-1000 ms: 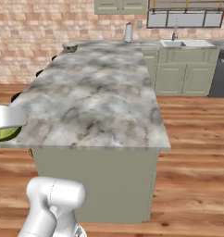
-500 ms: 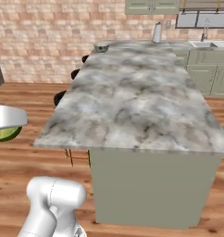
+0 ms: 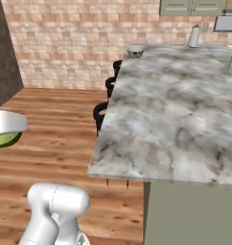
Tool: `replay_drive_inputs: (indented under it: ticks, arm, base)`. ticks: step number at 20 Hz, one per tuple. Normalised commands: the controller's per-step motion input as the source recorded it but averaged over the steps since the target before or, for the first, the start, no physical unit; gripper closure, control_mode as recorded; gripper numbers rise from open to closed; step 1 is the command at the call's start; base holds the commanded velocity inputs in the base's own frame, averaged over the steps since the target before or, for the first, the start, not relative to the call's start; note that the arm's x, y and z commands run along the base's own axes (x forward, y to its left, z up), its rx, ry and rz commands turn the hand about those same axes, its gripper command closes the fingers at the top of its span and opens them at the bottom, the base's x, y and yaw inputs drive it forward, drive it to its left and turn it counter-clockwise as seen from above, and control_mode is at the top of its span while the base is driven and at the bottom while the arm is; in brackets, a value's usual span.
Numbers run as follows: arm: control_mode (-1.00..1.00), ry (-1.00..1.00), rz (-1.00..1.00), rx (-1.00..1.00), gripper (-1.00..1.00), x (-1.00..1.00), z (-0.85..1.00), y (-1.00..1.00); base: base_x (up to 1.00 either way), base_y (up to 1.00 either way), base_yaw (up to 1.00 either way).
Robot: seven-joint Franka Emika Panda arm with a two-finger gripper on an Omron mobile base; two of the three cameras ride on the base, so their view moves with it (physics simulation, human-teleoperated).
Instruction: There is a bowl on the dining counter. Grab a lemon wedge from the fridge and place it in the bowl. Then get the liquor bottle and glass cup from the cabinet and place them next to the bowl.
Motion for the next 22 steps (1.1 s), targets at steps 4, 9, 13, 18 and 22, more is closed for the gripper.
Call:
replay_drive_inputs:
  ticks: [4, 9, 13, 18, 22]
  arm:
    - [1.0, 0.0, 0.0, 0.0, 1.0, 0.0, 0.0, 0.0]
    - [1.0, 0.0, 0.0, 0.0, 1.0, 0.0, 0.0, 0.0]
    - [1.0, 0.0, 0.0, 0.0, 1.0, 0.0, 0.0, 0.0]
    - [1.0, 0.0, 0.0, 0.0, 1.0, 0.0, 0.0, 0.0]
    - [1.0, 0.0, 0.0, 0.0, 1.0, 0.0, 0.0, 0.0]
  base:
    - [1.0, 1.0, 0.04]
    - [1.0, 1.0, 0.01]
    - [1.0, 1.0, 0.0]
    - [1.0, 0.88, -0.03]
    - [1.0, 0.58, -0.13]
